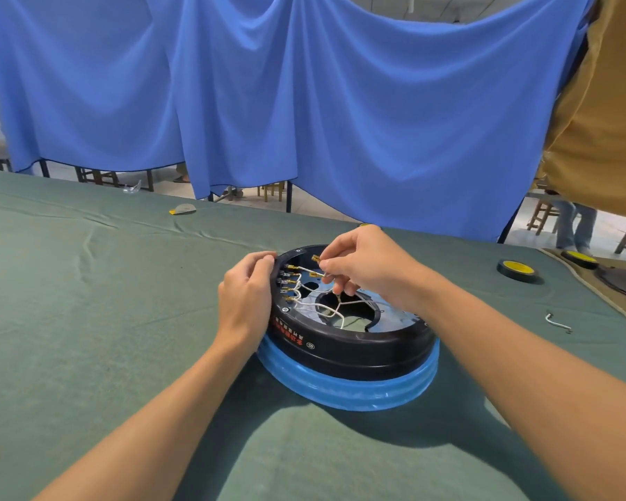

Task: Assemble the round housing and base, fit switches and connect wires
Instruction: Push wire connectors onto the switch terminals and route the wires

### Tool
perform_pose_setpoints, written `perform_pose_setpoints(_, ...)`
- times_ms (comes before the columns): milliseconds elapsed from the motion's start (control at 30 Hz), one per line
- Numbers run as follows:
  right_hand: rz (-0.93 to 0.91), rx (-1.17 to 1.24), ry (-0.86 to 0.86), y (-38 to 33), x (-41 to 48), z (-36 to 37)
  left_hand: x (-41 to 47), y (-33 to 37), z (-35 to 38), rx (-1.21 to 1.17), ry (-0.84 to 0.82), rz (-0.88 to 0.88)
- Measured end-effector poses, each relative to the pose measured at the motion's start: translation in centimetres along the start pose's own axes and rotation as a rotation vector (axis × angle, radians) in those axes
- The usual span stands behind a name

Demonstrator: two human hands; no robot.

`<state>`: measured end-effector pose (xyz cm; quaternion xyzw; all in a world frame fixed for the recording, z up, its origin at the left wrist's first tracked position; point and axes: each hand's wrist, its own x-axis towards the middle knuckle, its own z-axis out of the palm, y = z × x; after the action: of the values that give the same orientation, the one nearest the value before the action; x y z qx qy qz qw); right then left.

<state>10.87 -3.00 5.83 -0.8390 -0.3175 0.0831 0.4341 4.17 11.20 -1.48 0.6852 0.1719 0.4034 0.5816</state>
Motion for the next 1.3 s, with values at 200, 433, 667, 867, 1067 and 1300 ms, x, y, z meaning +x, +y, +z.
perform_pose_setpoints(200, 0.03, -0.037, -0.021, -0.4, 1.3, 1.6, -0.4, -0.8, 0.0, 0.055, 0.047, -0.05)
perform_pose_setpoints(433, 0.039, -0.127, 0.011, -1.0, 2.1, 2.8, -0.7, -0.8, 0.1, 0.023, 0.062, -0.096)
perform_pose_setpoints(667, 0.063, -0.103, 0.073, -0.6, 2.1, 3.5, -0.7, -0.7, 0.0, 0.031, 0.069, -0.079)
perform_pose_setpoints(867, 0.062, -0.074, 0.05, -0.4, 1.9, 3.5, -0.4, -1.2, 0.3, 0.027, 0.074, -0.084)
perform_pose_setpoints(1067, 0.047, -0.079, 0.052, -0.2, 1.8, 3.7, -0.2, -1.3, 0.3, 0.034, 0.077, -0.078)
perform_pose_setpoints(1300, 0.042, -0.075, 0.034, -0.1, 1.8, 3.7, -0.2, -1.3, 0.3, 0.018, 0.078, -0.087)
